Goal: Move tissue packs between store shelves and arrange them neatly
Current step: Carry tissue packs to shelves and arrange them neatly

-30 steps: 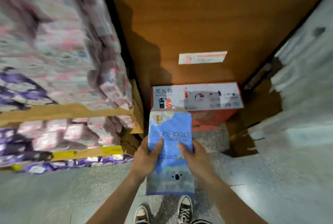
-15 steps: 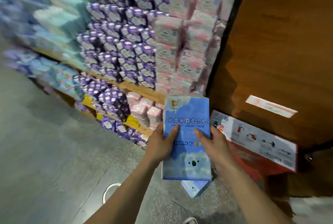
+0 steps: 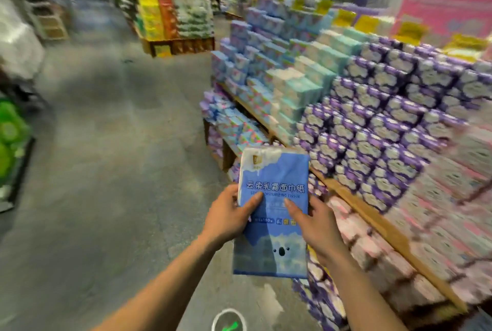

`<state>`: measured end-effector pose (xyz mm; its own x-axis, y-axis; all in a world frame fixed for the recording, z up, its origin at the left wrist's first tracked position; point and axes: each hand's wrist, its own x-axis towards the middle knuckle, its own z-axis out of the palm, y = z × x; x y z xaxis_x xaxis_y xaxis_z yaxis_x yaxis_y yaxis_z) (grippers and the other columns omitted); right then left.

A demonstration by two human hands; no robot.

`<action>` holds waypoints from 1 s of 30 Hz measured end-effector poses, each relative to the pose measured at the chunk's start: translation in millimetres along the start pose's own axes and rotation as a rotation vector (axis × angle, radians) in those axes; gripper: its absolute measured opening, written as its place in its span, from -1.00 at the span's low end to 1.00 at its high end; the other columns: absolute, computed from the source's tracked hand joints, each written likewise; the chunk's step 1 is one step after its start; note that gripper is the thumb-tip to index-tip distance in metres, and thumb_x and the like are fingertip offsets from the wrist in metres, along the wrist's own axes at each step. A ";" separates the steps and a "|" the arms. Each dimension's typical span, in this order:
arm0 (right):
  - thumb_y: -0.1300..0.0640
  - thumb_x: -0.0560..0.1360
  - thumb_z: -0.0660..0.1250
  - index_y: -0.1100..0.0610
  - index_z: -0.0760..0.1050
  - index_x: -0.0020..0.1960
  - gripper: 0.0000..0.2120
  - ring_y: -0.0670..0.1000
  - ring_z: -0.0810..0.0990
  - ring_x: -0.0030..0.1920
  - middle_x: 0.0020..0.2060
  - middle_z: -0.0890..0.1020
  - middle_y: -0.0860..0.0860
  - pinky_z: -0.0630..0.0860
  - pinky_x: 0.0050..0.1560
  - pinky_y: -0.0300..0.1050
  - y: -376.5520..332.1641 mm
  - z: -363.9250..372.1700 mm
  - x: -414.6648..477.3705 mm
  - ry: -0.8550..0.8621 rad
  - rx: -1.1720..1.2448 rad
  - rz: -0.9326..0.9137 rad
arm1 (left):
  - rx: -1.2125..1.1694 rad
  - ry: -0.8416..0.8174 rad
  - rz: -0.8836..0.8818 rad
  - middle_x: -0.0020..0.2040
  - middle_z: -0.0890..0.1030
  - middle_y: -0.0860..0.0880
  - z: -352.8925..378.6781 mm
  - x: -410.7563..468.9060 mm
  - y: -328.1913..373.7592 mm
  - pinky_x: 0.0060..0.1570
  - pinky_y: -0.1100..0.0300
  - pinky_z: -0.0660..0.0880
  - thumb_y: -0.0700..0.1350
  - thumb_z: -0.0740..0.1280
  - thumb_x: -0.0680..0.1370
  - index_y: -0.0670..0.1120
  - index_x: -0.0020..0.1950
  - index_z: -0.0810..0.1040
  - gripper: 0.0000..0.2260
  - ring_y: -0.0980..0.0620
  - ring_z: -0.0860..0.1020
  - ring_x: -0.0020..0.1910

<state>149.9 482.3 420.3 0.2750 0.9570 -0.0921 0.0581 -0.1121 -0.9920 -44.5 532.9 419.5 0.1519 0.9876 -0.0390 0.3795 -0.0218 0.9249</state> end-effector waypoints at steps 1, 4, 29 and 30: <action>0.17 0.54 0.46 0.10 0.65 0.12 -0.84 0.03 0.75 -0.04 -0.03 0.76 -0.01 0.69 0.00 0.12 -12.8 27.9 12.9 -0.039 -0.005 -0.010 | 0.021 0.036 0.012 -0.01 0.70 0.21 -31.3 11.0 -2.1 -0.03 -0.01 0.63 0.41 0.34 0.41 0.14 0.06 0.61 -0.58 0.21 0.66 -0.07; 0.19 0.52 0.48 0.10 0.65 0.05 -0.88 0.04 0.75 -0.07 -0.03 0.76 0.05 0.69 -0.03 0.11 -50.0 108.2 48.6 -0.141 -0.035 -0.075 | 0.007 0.140 0.021 0.01 0.71 0.15 -119.0 36.6 -4.8 -0.02 0.04 0.63 0.23 0.46 0.47 0.06 0.07 0.62 -0.70 0.22 0.67 -0.07; 0.20 0.48 0.52 0.05 0.61 0.13 -0.75 -0.13 0.72 0.00 -0.02 0.75 -0.12 0.66 -0.01 -0.18 -231.9 790.4 256.4 -1.058 -0.062 -0.441 | -0.088 1.130 -0.119 0.08 0.69 0.12 -680.3 178.5 -150.3 0.05 0.04 0.64 0.14 0.57 0.40 0.04 0.19 0.54 -0.55 0.20 0.66 0.00; 0.20 0.48 0.52 0.05 0.60 0.15 -0.73 -0.10 0.72 0.03 -0.01 0.75 -0.11 0.66 0.02 -0.13 -232.9 821.0 250.7 -1.100 -0.062 -0.439 | -0.099 1.170 -0.131 0.07 0.69 0.13 -701.9 172.1 -161.2 0.05 0.03 0.64 0.15 0.58 0.39 0.05 0.19 0.54 -0.54 0.20 0.66 0.00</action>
<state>-582.6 968.0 557.2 -0.7510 0.6291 0.2003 -0.0039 0.2992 -0.9542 -720.1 815.4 529.1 -0.8311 0.5238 0.1870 0.2500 0.0515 0.9669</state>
